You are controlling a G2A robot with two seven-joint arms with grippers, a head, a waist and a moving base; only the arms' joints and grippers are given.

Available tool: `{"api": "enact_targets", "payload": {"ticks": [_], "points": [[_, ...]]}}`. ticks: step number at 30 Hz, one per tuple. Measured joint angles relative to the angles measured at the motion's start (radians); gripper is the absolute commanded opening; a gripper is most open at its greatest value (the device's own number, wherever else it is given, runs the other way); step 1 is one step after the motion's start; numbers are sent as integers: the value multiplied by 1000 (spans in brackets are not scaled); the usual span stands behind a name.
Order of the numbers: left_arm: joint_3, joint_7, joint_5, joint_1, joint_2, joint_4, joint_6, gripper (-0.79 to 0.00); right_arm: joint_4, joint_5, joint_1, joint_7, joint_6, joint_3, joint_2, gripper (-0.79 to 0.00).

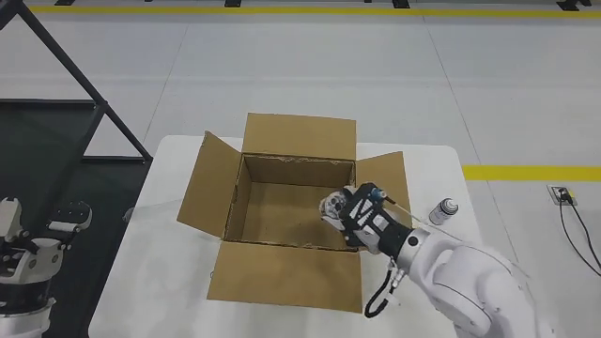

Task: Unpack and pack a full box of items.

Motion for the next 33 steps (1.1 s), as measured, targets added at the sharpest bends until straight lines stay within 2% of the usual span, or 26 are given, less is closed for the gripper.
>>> {"api": "enact_targets", "payload": {"ticks": [5,20,23,28,33], "points": [[0,0,0,0,0,0,0,0,101,-15,120,11,80,-148,-34,-785],[0,0,0,0,0,0,0,0,103,-14,122,11,80,-149,-35,-785],[0,0,0,0,0,0,0,0,141,3,131,-20,74,-164,-42,-785],[0,0,0,0,0,0,0,0,314,76,285,-19,78,-266,-88,-785],[0,0,0,0,0,0,0,0,550,140,489,9,133,-421,-169,-785]]}}
